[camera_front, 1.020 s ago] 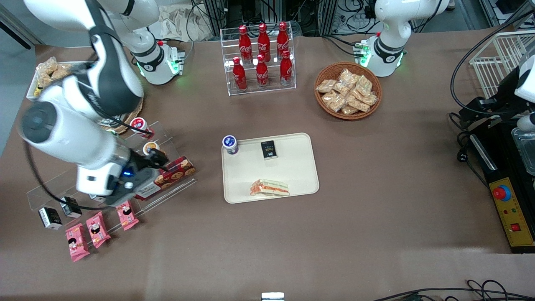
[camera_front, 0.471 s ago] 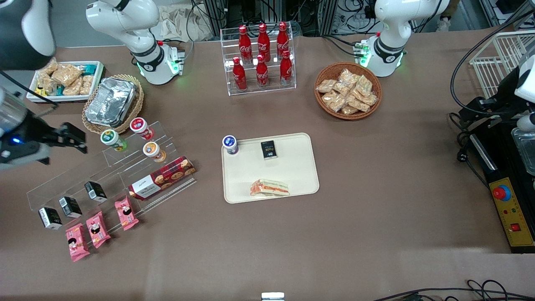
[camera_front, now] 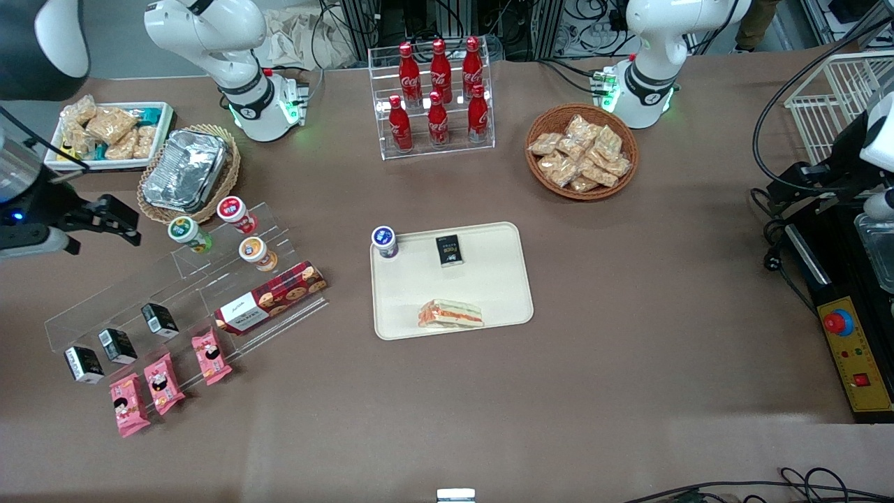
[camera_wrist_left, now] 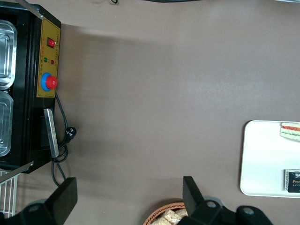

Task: Place sandwich on tray

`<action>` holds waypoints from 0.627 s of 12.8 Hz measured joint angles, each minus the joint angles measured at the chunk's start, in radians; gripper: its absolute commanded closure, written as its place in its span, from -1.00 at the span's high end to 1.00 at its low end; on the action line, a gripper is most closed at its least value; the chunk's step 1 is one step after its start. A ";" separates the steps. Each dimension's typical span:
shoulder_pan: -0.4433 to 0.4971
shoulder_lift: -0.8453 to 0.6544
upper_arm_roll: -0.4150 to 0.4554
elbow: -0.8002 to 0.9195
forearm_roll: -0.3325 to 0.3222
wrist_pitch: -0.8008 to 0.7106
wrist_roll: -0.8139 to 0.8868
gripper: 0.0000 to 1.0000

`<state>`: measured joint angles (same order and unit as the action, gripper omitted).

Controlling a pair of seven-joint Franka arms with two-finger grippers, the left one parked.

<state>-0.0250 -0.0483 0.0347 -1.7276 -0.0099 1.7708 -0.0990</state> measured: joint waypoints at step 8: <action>-0.046 0.019 0.000 -0.020 0.036 0.009 0.009 0.98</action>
